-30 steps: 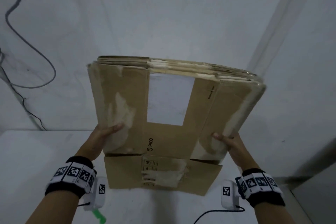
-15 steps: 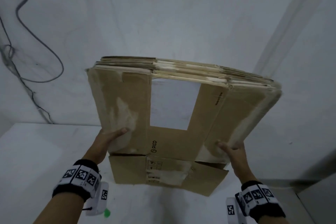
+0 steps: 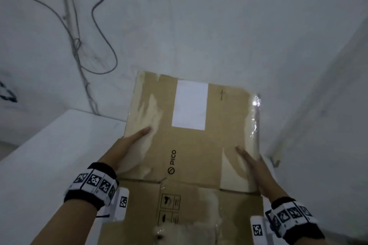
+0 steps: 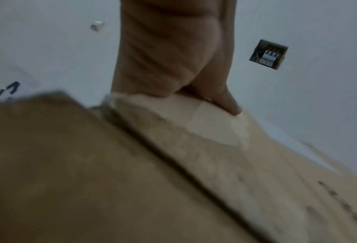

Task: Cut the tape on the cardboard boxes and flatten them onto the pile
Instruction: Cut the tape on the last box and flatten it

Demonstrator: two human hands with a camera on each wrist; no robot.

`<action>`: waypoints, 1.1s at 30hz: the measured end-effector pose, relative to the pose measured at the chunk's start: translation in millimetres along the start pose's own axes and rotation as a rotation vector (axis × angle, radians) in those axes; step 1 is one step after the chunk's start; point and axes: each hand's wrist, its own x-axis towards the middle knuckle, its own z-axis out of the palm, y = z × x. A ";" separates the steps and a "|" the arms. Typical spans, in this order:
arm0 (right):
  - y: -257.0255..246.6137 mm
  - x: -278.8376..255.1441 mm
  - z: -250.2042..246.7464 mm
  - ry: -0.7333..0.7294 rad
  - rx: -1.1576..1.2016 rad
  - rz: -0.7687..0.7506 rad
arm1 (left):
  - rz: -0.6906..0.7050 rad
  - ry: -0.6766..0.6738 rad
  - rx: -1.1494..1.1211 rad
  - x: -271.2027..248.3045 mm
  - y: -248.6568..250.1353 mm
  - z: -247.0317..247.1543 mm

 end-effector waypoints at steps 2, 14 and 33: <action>17.2 -1.6 23.0 -0.121 -0.041 0.078 | -0.128 0.028 -0.030 -14.4 -24.2 -27.8; 46.0 -14.7 237.2 -0.614 -0.187 0.301 | -0.311 0.325 -0.326 -156.3 -123.1 -194.7; 32.0 -85.4 616.3 -0.822 -0.188 0.403 | -0.240 0.657 -0.204 -229.8 -130.3 -539.3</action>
